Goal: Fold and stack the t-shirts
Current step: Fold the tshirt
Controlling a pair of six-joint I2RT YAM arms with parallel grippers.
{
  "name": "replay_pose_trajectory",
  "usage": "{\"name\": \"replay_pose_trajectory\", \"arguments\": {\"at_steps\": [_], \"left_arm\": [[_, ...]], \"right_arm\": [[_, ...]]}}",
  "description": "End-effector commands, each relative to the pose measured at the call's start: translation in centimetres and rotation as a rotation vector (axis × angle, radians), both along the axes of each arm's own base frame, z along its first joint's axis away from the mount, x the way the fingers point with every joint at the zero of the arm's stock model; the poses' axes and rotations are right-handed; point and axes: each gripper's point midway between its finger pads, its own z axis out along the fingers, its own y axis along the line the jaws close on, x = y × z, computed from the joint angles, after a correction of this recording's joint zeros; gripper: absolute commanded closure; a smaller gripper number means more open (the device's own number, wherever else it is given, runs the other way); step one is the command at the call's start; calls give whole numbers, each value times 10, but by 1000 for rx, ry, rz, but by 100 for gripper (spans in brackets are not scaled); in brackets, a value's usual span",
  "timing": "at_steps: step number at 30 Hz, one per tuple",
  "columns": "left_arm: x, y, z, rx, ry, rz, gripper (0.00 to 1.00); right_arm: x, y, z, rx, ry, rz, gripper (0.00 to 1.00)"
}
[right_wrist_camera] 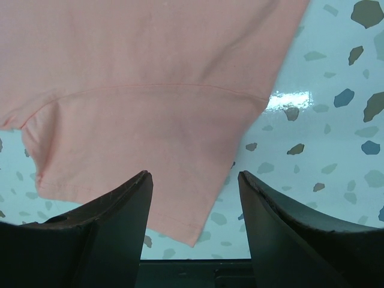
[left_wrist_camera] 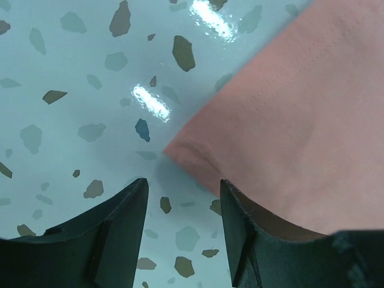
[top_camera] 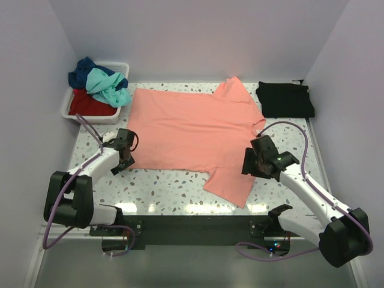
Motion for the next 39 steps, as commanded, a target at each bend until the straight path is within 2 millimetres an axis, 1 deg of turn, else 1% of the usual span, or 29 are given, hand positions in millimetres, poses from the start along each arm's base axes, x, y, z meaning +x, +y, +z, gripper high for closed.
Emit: {"name": "replay_pose_trajectory", "arguments": {"at_steps": [1,6,10,13,15,19,20,21,22,24,25,27,28,29,33,34,38,39], "left_arm": [[6,7,-1,-8,-70,81,45],[13,10,-11,-37,-73,116,46],[18,12,-20,-50,-71,132,48],[21,14,-22,-52,-71,141,50],[23,12,-23,-60,-76,140,54],[24,12,-26,-68,-63,137,66],[24,12,-27,-66,-60,138,71],[24,12,-27,-68,-61,137,73],[24,12,-27,-69,-61,138,78],[24,12,-27,-69,-56,138,83],[23,12,-28,-68,-50,139,90],[22,12,-30,-73,-45,138,97],[21,11,-30,-75,-42,135,100],[20,11,-30,-77,-37,135,100],[18,9,-25,-86,-40,124,100],[18,9,-19,-89,-53,116,100],[24,2,-1,-123,-104,80,100],[27,0,7,-130,-129,69,100]], "right_arm": [[6,1,4,0,-34,-9,37],[6,-1,1,-13,-28,-12,37],[2,2,2,10,-22,-22,37],[-2,5,-1,17,-8,-26,37],[-7,5,-5,7,13,-23,37],[-16,4,-13,-23,42,-16,37],[-17,4,-13,-28,44,-15,37],[-18,5,-15,-31,50,-13,37],[-18,6,-16,-29,53,-14,37],[-18,6,-16,-36,50,-11,37],[-18,5,-17,-41,54,-11,37],[-19,5,-19,-47,64,-8,37],[-18,5,-19,-50,67,-10,37],[-20,4,-21,-55,73,-10,38],[-26,4,-22,-42,87,-33,38],[-28,6,-22,-29,89,-32,38],[-39,3,-28,-50,128,-30,39],[-41,8,-28,-47,126,-14,40]]}}
